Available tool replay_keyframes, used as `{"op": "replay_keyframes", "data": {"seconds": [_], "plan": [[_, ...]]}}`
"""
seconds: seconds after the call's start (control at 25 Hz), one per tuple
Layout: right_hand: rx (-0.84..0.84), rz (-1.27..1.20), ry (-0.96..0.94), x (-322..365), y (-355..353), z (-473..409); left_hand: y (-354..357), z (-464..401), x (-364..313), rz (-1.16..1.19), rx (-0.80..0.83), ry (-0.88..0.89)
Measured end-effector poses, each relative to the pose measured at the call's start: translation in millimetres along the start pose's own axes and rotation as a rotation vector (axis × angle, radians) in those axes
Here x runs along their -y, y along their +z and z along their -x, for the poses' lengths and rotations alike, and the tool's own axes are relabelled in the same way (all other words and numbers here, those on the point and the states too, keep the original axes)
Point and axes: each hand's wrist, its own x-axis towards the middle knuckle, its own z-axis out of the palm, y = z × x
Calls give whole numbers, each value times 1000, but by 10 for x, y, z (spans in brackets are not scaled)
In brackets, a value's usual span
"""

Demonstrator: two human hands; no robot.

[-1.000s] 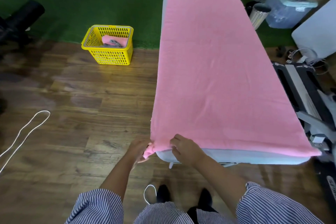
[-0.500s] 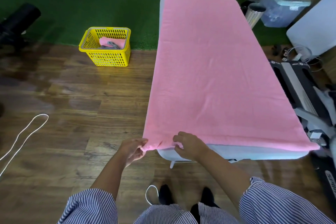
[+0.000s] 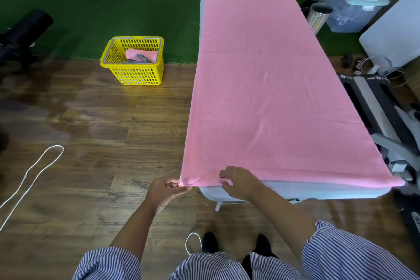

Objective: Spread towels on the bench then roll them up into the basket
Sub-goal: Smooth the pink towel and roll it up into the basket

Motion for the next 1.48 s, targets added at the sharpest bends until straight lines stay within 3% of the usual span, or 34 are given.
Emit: {"op": "replay_keyframes", "data": {"seconds": [0.16,0.4,0.72,0.88,1.24,1.48], "plan": [[7,25,-13,-3,-10,5,-79,-48,-53,-1,-31,28],[9,56,-41,13,6,1,-66,-39,-74,311,-26,-38],[27,7,-85,-31,-13,30,44,-19,-64,239,-52,82],[23,-30,-91,-56,-5,63,44,51,-214,80,-36,217],[15,-115,-82,-29,20,78,-3,137,-71,-56,119,185],[-1,-142,-42,-23,60,85,151,157,-51,-134,-88,255]]}}
